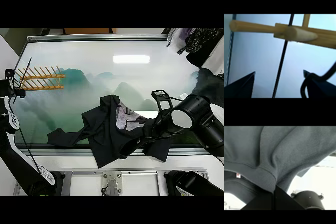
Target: Fold the clothes and pants, and hang the long-sleeved shirts on hangers.
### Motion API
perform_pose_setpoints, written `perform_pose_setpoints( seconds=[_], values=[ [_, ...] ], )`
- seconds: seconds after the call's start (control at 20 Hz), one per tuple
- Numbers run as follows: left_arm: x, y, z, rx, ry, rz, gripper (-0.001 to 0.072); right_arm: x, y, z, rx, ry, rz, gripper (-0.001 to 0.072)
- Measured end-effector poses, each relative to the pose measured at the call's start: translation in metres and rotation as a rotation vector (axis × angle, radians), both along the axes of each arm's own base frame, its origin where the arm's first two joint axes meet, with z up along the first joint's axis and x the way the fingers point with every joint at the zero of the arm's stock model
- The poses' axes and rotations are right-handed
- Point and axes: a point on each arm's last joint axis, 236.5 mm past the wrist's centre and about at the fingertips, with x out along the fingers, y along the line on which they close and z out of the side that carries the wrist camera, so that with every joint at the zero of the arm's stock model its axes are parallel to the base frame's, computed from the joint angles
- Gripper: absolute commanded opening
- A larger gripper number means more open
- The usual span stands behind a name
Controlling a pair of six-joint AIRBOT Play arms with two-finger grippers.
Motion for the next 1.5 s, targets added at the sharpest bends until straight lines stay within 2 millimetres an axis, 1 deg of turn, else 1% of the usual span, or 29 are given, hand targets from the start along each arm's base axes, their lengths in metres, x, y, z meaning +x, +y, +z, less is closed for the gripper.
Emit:
perform_pose_setpoints(
  seconds=[0.05,0.1,0.2,0.25,0.3,0.4,0.5,0.65,0.8,1.0,1.2,1.35,1.5],
  values=[
    [0.003,-0.002,-0.002,-0.009,-0.01,-0.001,0.0247,0.0,0.0,0.0,0.001,0.0,0.0,0.0018],
    [0.003,-0.004,-0.004,-0.01,-0.006,-0.005,0.0228,0.0,0.0,0.0,0.0,0.0,0.0,0.0017],
    [0.006,-0.008,-0.004,-0.009,-0.008,-0.016,0.0226,0.0,0.0,0.0,0.0,0.0,0.0,0.0017],
    [0.008,-0.01,-0.004,-0.01,-0.011,-0.019,0.017,0.0,0.0,0.0,0.0,0.0,0.0,0.0017],
    [0.01,-0.012,-0.003,-0.009,-0.015,-0.024,0.0014,0.0,0.0,0.0,0.0,0.0,0.0,0.0018],
    [0.015,-0.018,-0.003,-0.021,-0.03,-0.029,0.0014,0.0,0.0,0.0,0.0,0.0,0.0,0.0017],
    [0.018,-0.018,0.003,-0.009,-0.038,-0.039,0.0013,0.0,0.0,0.0,0.0,0.0,0.0,0.0018],
    [0.02,-0.016,0.02,0.007,-0.057,-0.038,0.0013,0.0,0.0,0.0,0.0,0.0,0.0,0.0017],
    [0.02,-0.019,0.04,0.013,-0.072,-0.036,0.0012,0.0,0.0,0.0,0.0,0.0,0.0,0.0017],
    [0.013,-0.025,0.076,0.012,-0.087,-0.007,0.0011,0.0,0.0,0.0,0.0,0.0,0.0,0.0017],
    [0.007,-0.035,0.121,0.012,-0.13,0.029,0.001,0.0,0.0,0.0,0.0,0.0,0.0,0.0018],
    [0.007,-0.049,0.154,0.018,-0.165,0.027,0.0011,0.0,0.0,0.0,0.0,0.0,0.0,0.0017],
    [0.013,-0.073,0.189,0.034,-0.212,-0.008,0.0011,0.0,0.0,0.0,0.0,0.0,0.0,0.0017]
  ],
)
